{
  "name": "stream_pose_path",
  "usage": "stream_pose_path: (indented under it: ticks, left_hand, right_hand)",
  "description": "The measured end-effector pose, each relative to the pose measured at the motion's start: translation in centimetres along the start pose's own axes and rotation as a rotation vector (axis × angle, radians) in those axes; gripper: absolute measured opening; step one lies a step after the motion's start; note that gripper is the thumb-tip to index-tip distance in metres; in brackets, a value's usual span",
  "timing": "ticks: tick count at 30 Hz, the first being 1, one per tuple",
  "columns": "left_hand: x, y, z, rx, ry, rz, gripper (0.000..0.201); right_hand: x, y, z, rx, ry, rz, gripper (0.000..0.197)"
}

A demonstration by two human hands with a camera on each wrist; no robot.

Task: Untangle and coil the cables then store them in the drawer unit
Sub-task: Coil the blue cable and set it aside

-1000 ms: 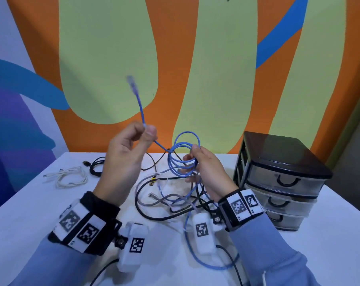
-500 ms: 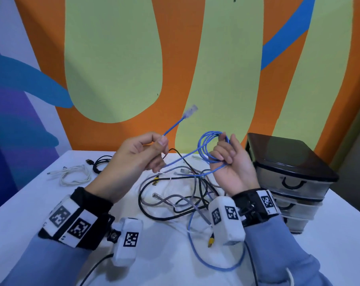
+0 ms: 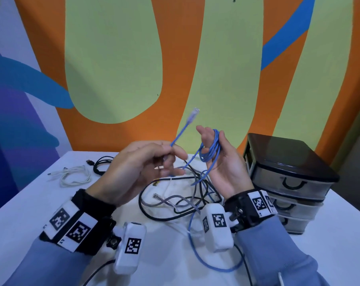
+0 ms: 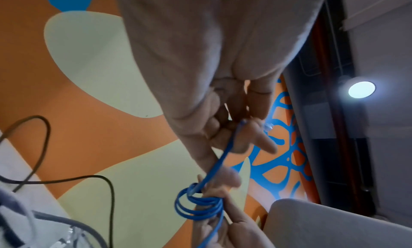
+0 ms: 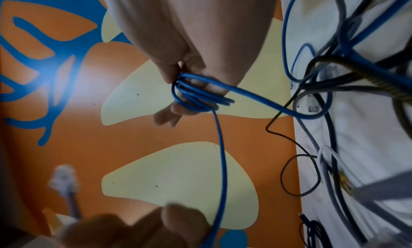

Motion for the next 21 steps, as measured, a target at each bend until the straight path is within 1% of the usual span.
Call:
stream_pose_path:
  ticks: [3, 4, 6, 8, 10, 11, 13, 14, 15, 17, 18, 21]
  left_hand:
    - [1.0, 0.7, -0.1, 0.045, -0.114, 0.115, 0.023]
    - [1.4, 0.8, -0.1, 0.067, -0.139, 0.132, 0.021]
    - [1.7, 0.7, 0.0, 0.116, -0.186, 0.124, 0.018]
    - [1.8, 0.4, 0.2, 0.166, -0.25, 0.065, 0.018]
    - [1.8, 0.0, 0.6, 0.24, -0.358, -0.043, 0.017]
    - [1.7, -0.1, 0.9, 0.27, -0.432, -0.114, 0.015]
    - [1.5, -0.1, 1.3, 0.33, -0.68, -0.251, 0.01]
    - [1.6, -0.1, 1.3, 0.34, -0.794, -0.26, 0.006]
    - [1.7, -0.2, 1.4, 0.319, -0.835, -0.227, 0.003]
    - [1.6, -0.6, 1.6, 0.237, -0.745, -0.104, 0.005]
    - [1.4, -0.7, 1.7, 0.219, -0.703, -0.069, 0.007]
    - [1.1, -1.0, 2.2, 0.166, -0.618, -0.045, 0.014]
  right_hand:
    - [0.7, 0.6, -0.9, -0.01, 0.133, -0.014, 0.045]
    - [1.0, 0.8, -1.2, 0.0, 0.167, -0.01, 0.043]
    - [1.7, 1.5, -1.9, 0.021, 0.212, 0.014, 0.039]
    - [2.1, 1.9, -2.7, 0.055, 0.26, 0.056, 0.035]
    - [2.5, 2.3, -3.3, 0.085, 0.282, 0.073, 0.038]
    - [2.6, 2.3, -3.6, 0.086, 0.264, 0.079, 0.041]
    - [3.0, 2.5, -3.9, 0.072, 0.219, 0.091, 0.044]
    - [3.0, 2.4, -4.0, 0.068, 0.216, 0.093, 0.044]
    - [2.9, 2.4, -4.2, 0.065, 0.218, 0.095, 0.044]
    - [2.8, 2.2, -4.6, 0.064, 0.214, 0.104, 0.043]
    - [2.7, 2.2, -4.8, 0.068, 0.21, 0.105, 0.041]
    - [2.5, 2.1, -5.3, 0.107, 0.242, 0.1, 0.042]
Point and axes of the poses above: each hand's wrist, its own y-axis away from the middle knuckle, its own x-axis out of the palm, z = x × y, the point moved 3 cm from there along -y, towards the middle knuckle, and after that the axes turned 6 degrees about -y, right-handed, at the moved point
